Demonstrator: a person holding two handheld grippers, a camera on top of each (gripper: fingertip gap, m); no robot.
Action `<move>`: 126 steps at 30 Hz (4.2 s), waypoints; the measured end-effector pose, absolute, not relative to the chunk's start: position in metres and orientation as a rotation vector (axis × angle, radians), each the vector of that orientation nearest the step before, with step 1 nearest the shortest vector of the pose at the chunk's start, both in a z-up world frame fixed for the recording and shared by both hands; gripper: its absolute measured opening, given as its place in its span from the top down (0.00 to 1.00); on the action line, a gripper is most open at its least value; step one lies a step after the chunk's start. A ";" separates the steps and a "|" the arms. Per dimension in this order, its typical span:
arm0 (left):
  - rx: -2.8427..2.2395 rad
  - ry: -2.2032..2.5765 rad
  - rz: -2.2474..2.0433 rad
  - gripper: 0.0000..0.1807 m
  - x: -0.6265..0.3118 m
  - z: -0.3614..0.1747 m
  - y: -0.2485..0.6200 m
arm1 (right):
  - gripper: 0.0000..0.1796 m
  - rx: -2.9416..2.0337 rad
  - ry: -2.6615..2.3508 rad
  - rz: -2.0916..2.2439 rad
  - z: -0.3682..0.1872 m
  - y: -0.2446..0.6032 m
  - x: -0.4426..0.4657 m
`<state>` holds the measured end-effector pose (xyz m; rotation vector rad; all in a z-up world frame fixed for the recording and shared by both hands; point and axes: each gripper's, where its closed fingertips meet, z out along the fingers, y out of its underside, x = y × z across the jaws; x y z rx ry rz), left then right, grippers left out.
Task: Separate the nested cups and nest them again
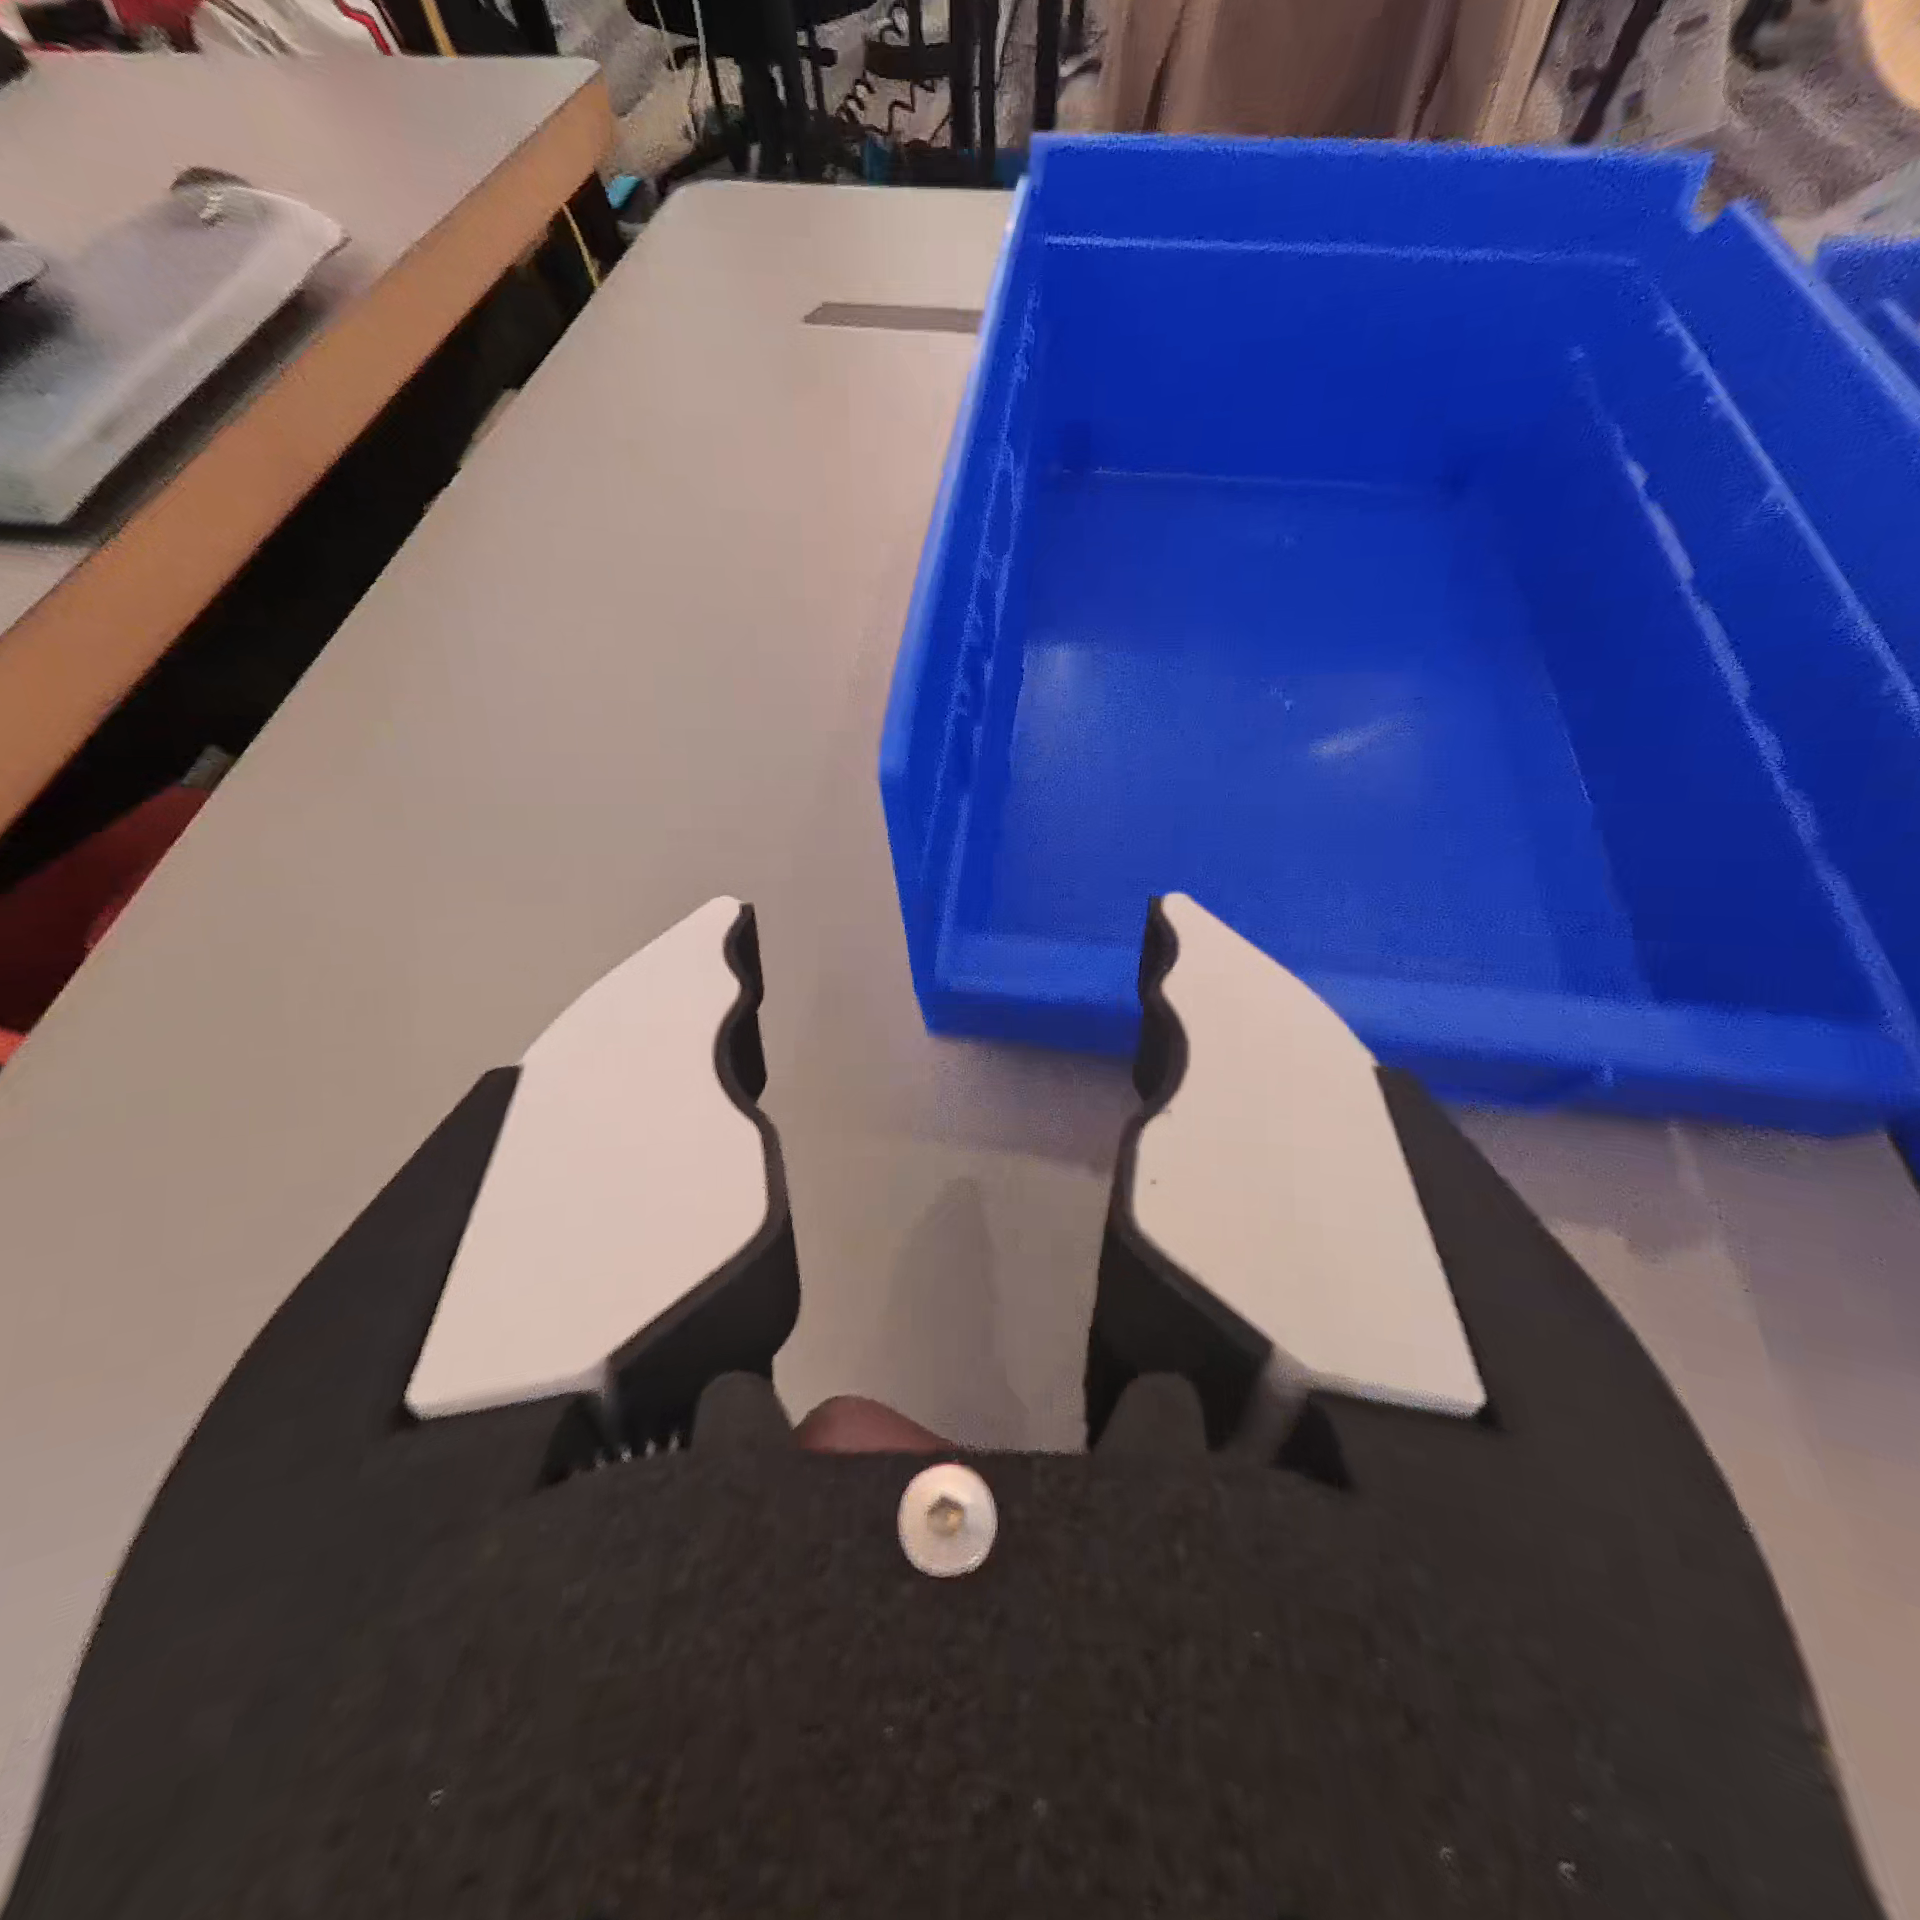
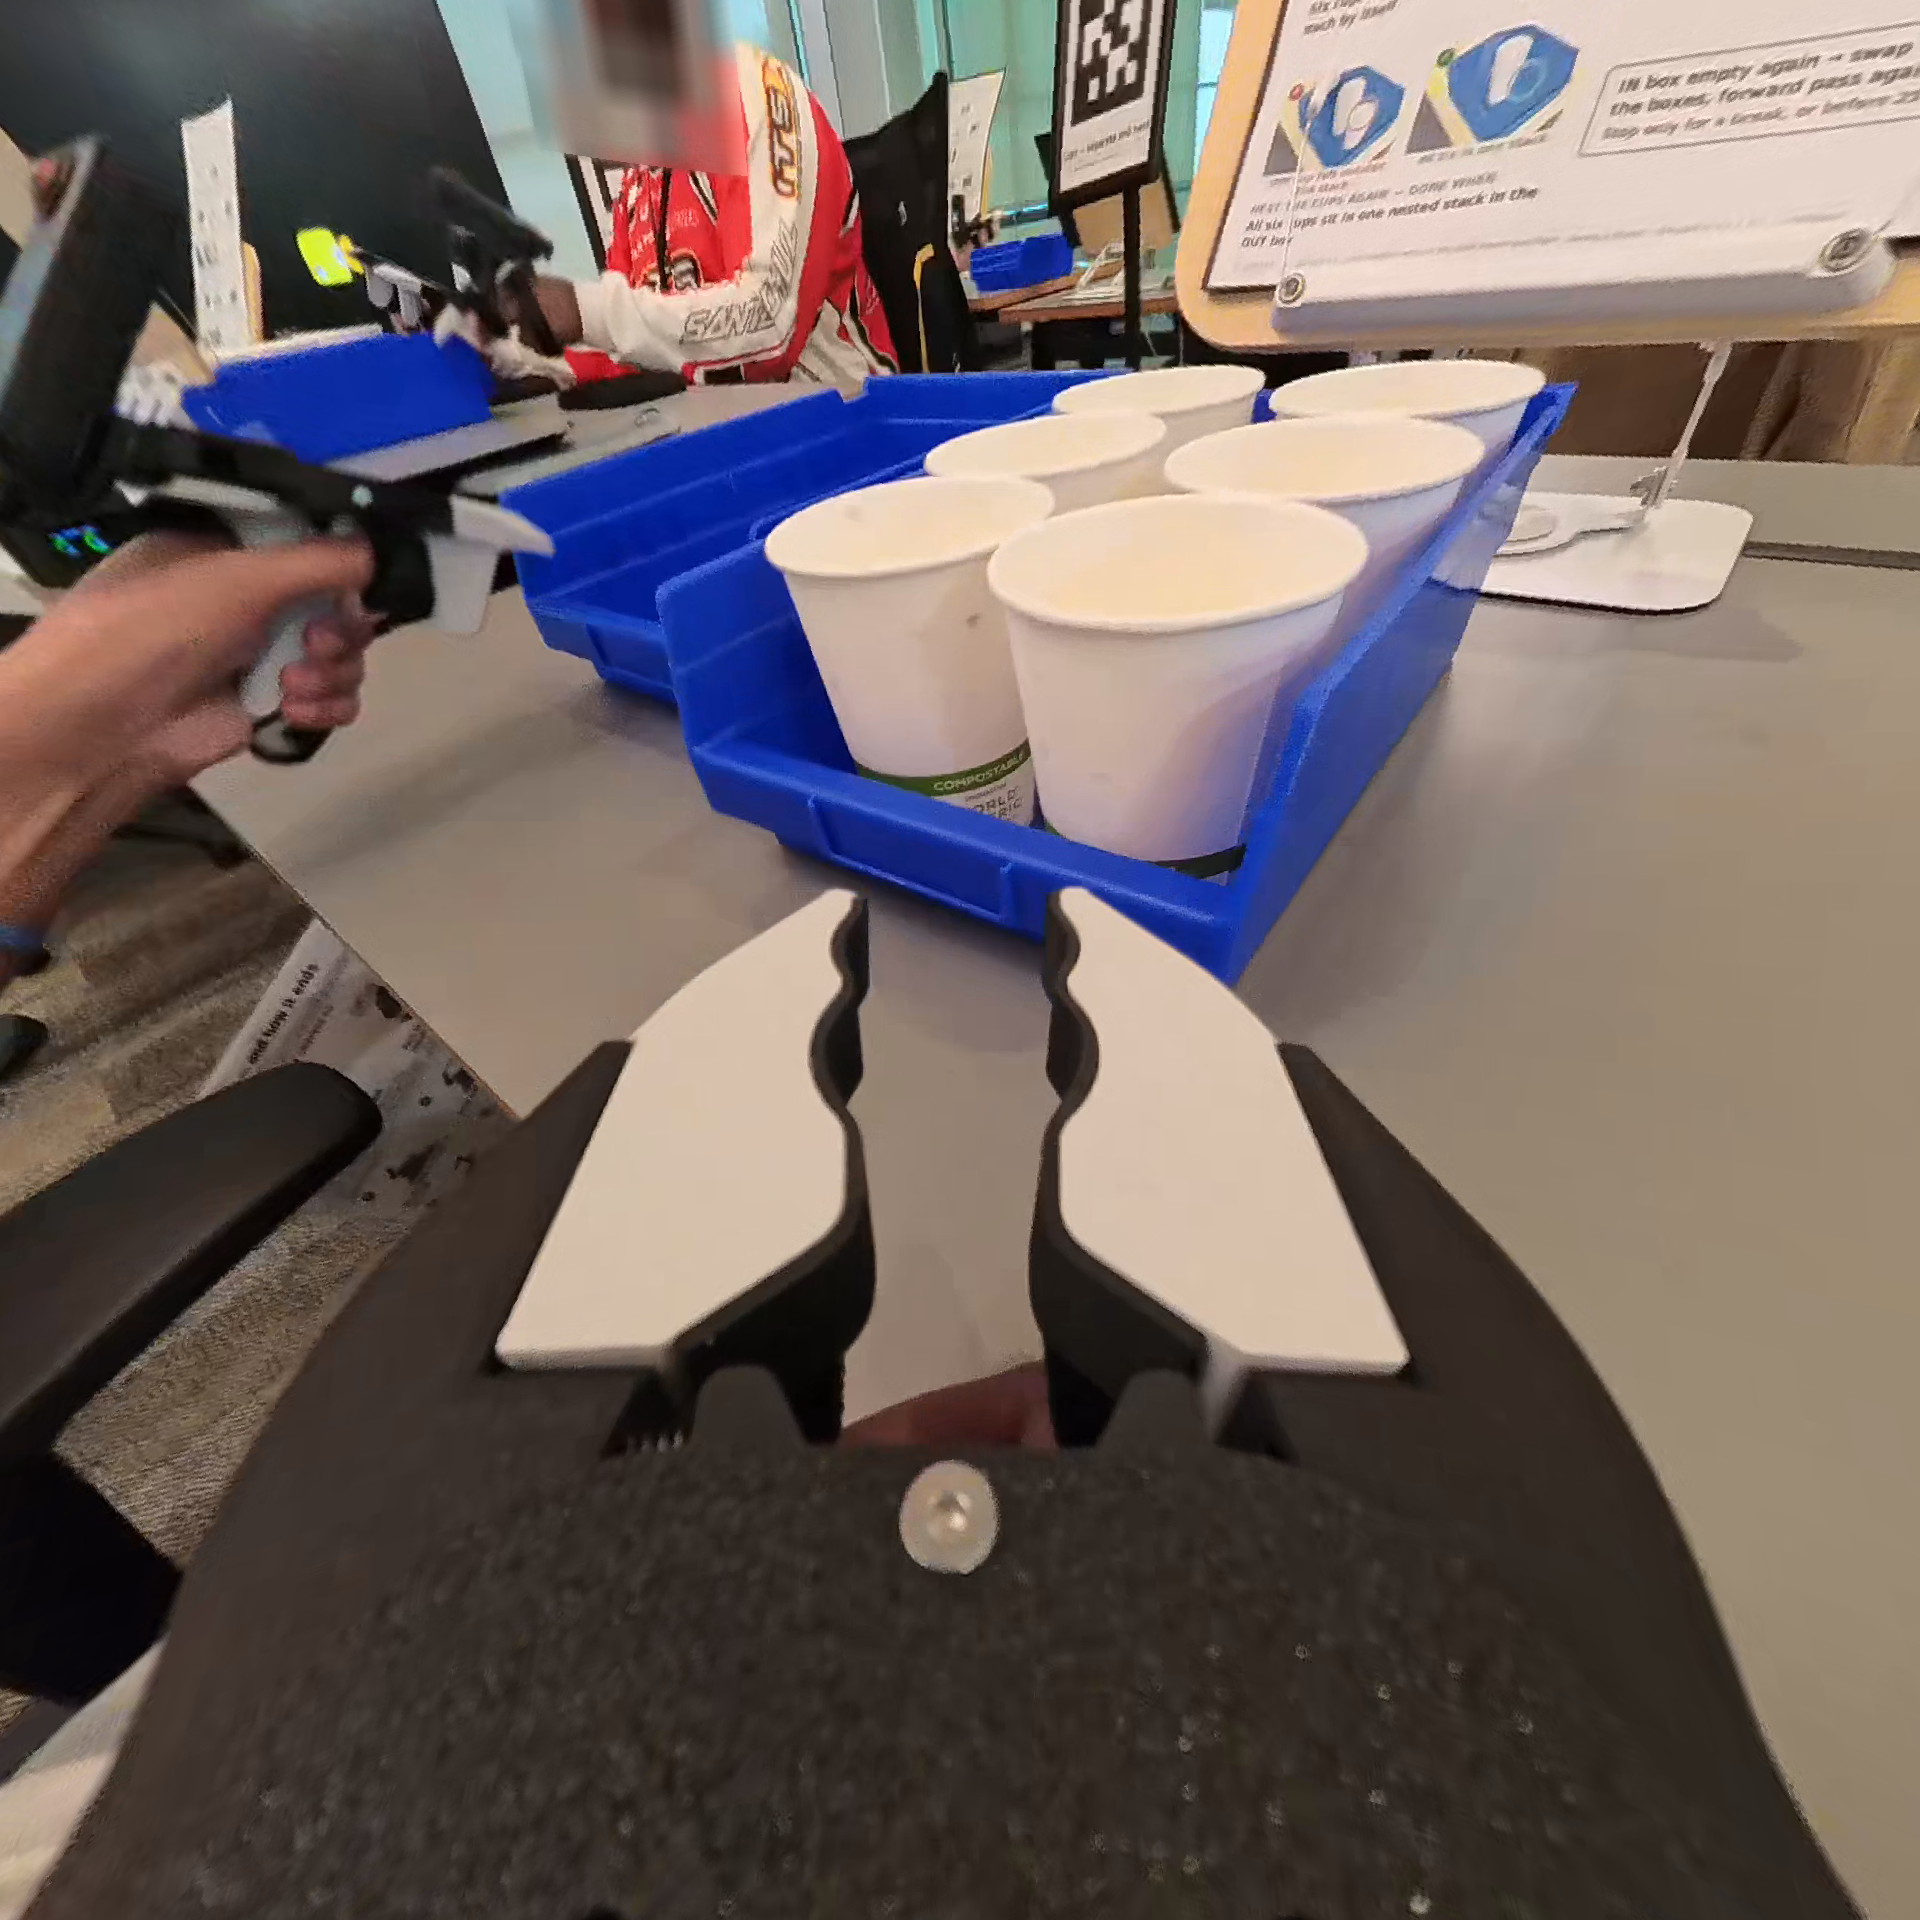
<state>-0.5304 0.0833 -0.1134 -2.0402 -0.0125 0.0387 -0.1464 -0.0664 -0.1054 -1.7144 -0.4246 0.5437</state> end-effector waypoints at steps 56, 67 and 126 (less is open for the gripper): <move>-1.584 -0.239 0.365 0.98 -0.489 -0.054 -0.156 | 0.98 -1.549 -0.353 0.549 -0.042 -0.055 -0.320; -1.310 0.147 0.171 0.98 -0.337 0.148 -0.025 | 0.98 -1.344 -0.056 0.302 0.136 0.023 -0.135; -1.946 0.200 -0.112 0.65 -0.325 -0.117 -0.010 | 0.77 -1.803 -0.223 0.227 -0.100 0.007 -0.124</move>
